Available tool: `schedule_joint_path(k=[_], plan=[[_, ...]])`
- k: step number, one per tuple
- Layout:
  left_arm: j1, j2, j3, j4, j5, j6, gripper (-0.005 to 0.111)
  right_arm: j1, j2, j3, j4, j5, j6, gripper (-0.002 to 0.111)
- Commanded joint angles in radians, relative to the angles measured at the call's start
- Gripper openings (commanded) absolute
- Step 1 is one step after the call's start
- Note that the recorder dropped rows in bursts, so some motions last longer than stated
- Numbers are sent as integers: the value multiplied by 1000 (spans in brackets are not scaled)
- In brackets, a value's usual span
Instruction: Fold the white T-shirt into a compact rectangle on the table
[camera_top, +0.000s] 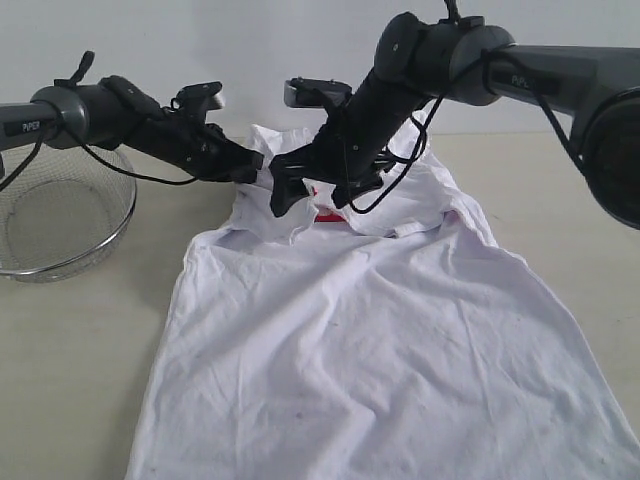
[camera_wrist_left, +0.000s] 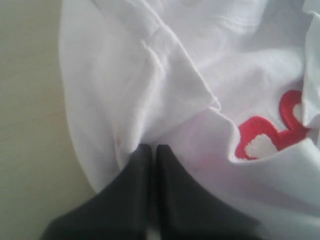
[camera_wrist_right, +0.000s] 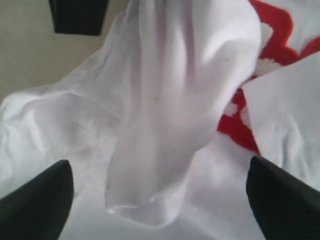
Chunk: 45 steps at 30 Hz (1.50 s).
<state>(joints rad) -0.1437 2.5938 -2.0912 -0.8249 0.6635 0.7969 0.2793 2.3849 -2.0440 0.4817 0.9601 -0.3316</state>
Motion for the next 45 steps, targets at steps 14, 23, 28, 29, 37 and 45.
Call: schedule_joint_path(k=[14, 23, 28, 29, 37, 45], plan=[[23, -141, -2, 22, 299, 39, 4, 0, -34, -2, -181, -29, -41, 86], [19, -174, 12, 126, 424, -20, 4, -2, -34, -2, -281, 45, -51, 30], [8, -270, 258, 79, 384, 58, 4, -24, 5, -2, -392, 23, -99, 0], [7, -272, 291, 31, 376, 98, 4, -30, 16, -2, -382, 19, -99, 0], [-8, -278, 463, 12, 267, 137, 4, -49, 32, -2, -167, 5, -203, 0], [0, -278, 463, 240, 191, -81, 4, -49, 46, -2, -121, -65, -207, 0]])
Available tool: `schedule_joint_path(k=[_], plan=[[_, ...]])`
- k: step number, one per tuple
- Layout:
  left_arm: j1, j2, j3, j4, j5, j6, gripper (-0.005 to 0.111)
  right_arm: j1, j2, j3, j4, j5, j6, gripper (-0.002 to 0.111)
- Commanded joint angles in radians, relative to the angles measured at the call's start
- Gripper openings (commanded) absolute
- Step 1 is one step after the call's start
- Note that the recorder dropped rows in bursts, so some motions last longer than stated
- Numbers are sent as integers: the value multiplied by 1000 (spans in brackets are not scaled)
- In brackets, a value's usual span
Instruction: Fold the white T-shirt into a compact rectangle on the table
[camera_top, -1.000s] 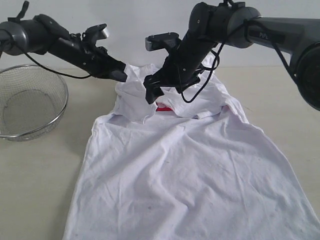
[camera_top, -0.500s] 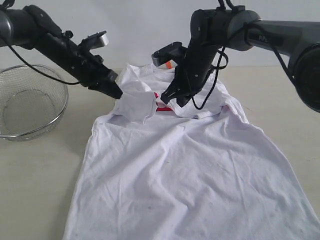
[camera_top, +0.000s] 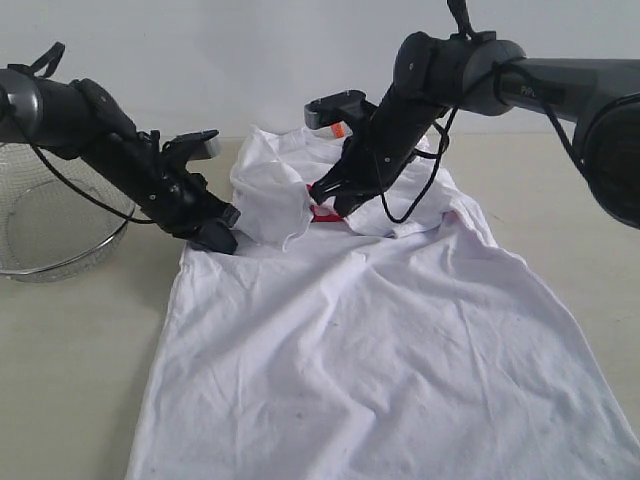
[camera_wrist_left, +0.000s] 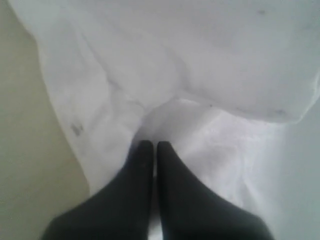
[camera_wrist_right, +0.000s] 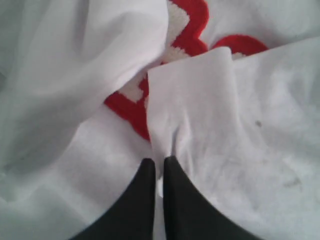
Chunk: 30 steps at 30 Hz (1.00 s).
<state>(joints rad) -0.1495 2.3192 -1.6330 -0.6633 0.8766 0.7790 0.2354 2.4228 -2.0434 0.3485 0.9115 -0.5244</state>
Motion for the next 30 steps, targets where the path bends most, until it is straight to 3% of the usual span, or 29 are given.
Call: schedule_joint_path(k=[1, 10, 18, 24, 30], plan=[[12, -4, 5, 85, -22, -82, 4, -5, 26, -3, 18, -17, -16, 0], [28, -18, 5, 149, -25, -136, 4, -5, 63, -3, 255, -153, -150, 0], [28, -29, 5, 167, -18, -147, 4, -5, 95, -3, 280, -183, -170, 0], [28, -37, 5, 189, -22, -161, 4, -5, 101, -3, 474, -214, -342, 0], [28, -37, 5, 188, -25, -163, 4, -5, 101, -3, 568, -371, -357, 0]])
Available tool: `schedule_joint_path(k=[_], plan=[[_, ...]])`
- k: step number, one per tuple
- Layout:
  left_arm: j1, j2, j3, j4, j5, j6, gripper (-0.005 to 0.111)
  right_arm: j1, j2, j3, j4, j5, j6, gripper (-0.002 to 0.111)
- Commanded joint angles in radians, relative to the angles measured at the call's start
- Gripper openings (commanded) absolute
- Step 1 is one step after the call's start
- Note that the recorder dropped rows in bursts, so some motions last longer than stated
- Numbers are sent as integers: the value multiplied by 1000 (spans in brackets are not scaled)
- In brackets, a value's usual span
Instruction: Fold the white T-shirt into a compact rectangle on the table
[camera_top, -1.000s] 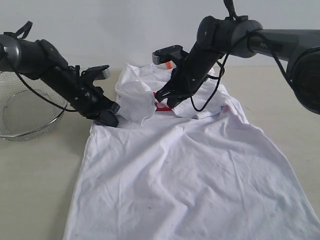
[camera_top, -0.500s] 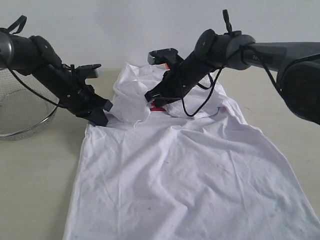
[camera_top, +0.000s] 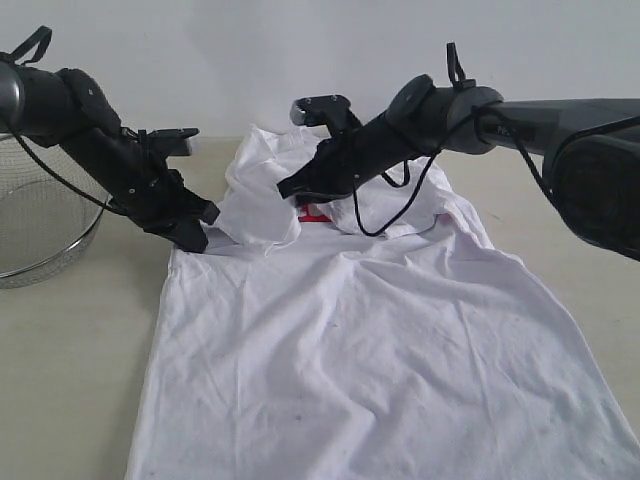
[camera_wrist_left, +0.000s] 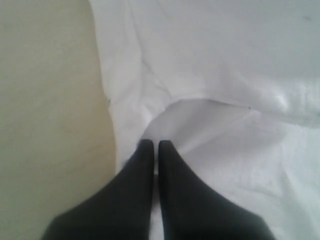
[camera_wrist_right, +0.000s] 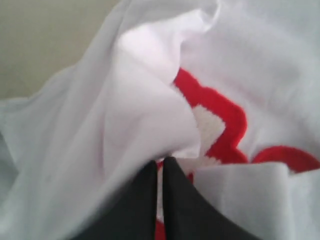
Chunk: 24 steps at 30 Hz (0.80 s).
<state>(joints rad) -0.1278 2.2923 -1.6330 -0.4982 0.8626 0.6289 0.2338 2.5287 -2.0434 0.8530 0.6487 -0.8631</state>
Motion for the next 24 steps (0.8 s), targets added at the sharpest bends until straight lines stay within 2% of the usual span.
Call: schedule_joint_path(k=[1, 5, 17, 20, 22, 24], plan=[[7, -10, 5, 23, -10, -13, 4, -3, -5, -3, 80, -155, -18, 0], [7, -10, 5, 26, -10, -15, 4, -5, -5, -3, 93, -275, -9, 0], [7, -10, 5, 28, -14, -15, 4, -7, -9, -3, 91, -5, -63, 1], [7, -10, 5, 28, -16, -15, 4, -6, -18, -3, 91, 21, -51, 13], [7, -10, 5, 28, -16, -15, 4, -6, -23, -3, 91, 19, -50, 28], [7, -10, 5, 28, -18, -15, 4, -6, -27, -3, 91, 7, -24, 48]])
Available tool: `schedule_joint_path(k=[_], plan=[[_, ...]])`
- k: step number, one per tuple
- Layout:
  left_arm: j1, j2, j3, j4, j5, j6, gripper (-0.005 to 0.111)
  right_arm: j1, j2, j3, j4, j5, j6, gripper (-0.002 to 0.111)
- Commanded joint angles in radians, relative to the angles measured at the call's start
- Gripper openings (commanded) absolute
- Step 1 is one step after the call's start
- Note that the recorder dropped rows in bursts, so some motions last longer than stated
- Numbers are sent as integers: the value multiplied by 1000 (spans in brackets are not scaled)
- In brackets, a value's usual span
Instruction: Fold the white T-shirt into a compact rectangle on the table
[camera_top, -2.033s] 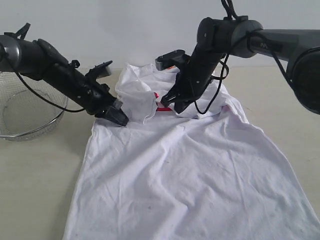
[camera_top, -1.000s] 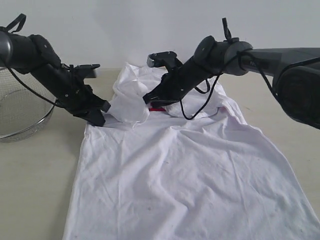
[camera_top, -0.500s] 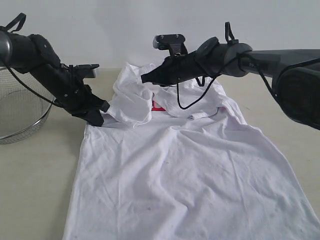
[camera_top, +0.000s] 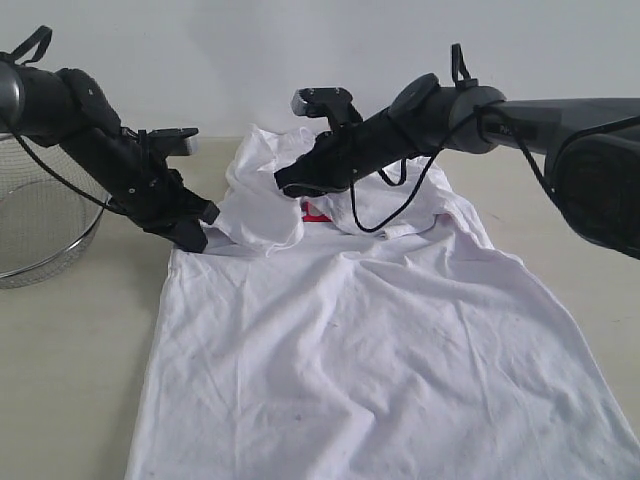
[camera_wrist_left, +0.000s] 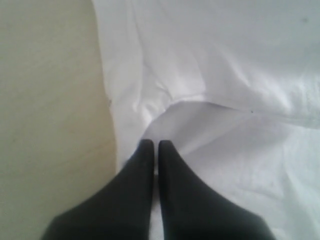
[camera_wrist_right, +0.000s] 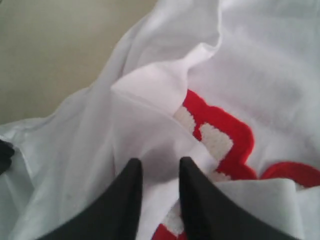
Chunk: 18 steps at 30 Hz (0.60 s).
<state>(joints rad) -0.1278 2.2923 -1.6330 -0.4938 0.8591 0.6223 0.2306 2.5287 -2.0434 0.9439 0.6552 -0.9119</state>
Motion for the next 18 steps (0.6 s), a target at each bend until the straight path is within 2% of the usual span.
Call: schedule_joint_path(k=[1, 2, 4, 15, 18], plan=[[7, -10, 5, 24, -14, -8, 4, -2, -30, -3, 0, -5, 44, 55], [7, -10, 5, 24, -14, -8, 4, -2, -30, -3, 0, -10, 80, 63], [7, -10, 5, 24, -17, -8, 4, -1, -30, -3, 0, 0, 102, 67], [7, -10, 5, 20, -19, -8, 4, -1, -15, -3, 7, -11, 130, 64], [7, -10, 5, 20, -19, -8, 4, -1, 7, -3, 10, -48, 159, 53]])
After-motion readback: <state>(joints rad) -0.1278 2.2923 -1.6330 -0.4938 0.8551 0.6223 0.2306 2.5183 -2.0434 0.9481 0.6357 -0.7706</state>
